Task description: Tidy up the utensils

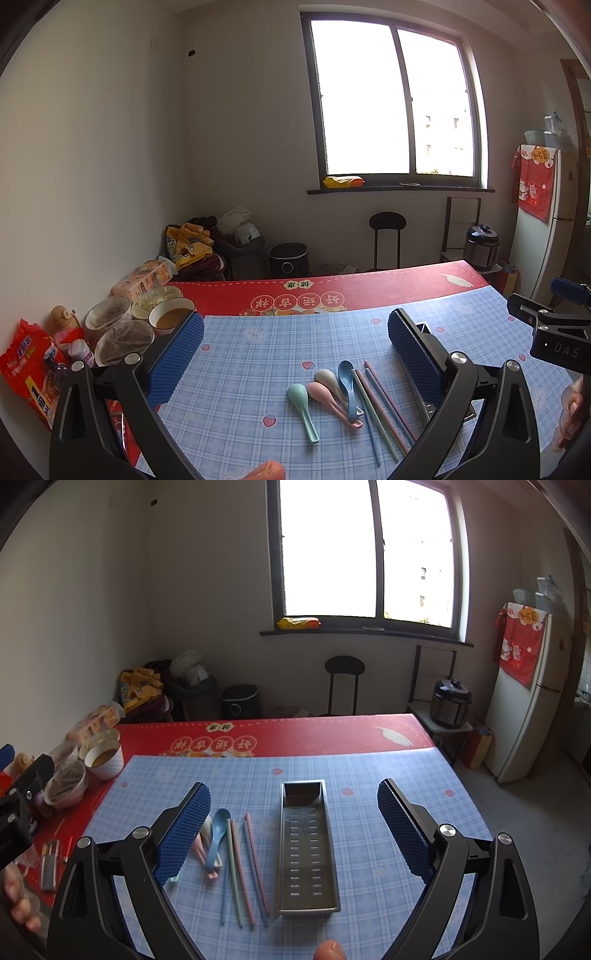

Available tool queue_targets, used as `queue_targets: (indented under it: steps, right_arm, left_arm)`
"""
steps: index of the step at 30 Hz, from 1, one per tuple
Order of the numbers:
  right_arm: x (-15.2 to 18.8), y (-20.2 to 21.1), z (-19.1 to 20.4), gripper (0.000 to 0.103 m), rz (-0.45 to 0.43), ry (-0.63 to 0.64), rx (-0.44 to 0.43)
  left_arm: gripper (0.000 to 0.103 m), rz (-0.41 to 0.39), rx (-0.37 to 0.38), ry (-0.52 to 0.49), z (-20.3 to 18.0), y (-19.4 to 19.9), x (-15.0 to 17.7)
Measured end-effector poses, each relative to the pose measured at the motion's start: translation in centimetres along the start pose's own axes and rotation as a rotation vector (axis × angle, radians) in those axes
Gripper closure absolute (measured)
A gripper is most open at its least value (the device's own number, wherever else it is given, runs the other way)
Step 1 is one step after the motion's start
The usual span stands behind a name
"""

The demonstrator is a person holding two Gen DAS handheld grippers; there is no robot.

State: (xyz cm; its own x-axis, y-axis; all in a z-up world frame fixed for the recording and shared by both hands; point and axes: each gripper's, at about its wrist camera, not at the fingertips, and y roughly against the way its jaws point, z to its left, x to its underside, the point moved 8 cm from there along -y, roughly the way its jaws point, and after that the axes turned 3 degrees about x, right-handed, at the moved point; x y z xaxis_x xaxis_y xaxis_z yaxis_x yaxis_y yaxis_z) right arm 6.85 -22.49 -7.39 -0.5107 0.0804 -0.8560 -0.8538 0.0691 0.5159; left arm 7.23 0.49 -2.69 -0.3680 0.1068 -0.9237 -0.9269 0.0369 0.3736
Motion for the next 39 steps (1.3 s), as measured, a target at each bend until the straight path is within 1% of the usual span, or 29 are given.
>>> queue_targets:
  steps: [39]
  right_arm:
    - [0.17,-0.40,-0.01,0.014,0.007,-0.002,0.000]
  left_arm:
    - [0.005,0.002,0.001,0.000,-0.12,0.03,0.11]
